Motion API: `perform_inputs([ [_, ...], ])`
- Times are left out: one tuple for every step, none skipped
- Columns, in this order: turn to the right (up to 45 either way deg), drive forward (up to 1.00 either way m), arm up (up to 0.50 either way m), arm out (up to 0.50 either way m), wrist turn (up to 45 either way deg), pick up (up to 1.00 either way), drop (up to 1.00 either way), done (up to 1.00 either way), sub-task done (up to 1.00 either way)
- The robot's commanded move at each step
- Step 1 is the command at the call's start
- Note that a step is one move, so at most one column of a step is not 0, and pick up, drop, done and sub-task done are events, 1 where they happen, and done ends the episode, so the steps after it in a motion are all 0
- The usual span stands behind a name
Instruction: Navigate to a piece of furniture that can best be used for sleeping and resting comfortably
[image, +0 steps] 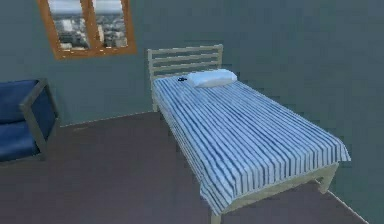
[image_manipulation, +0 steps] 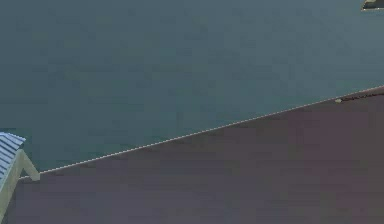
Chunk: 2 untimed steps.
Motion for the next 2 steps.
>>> perform_inputs([
  [0.0, 0.10, 0.00, 0.00, 0.0, 0.00, 0.00, 0.00, 0.00],
  [0.0, 0.00, 0.00, 0.00, 0.0, 0.00, 0.00, 1.00, 0.00],
])
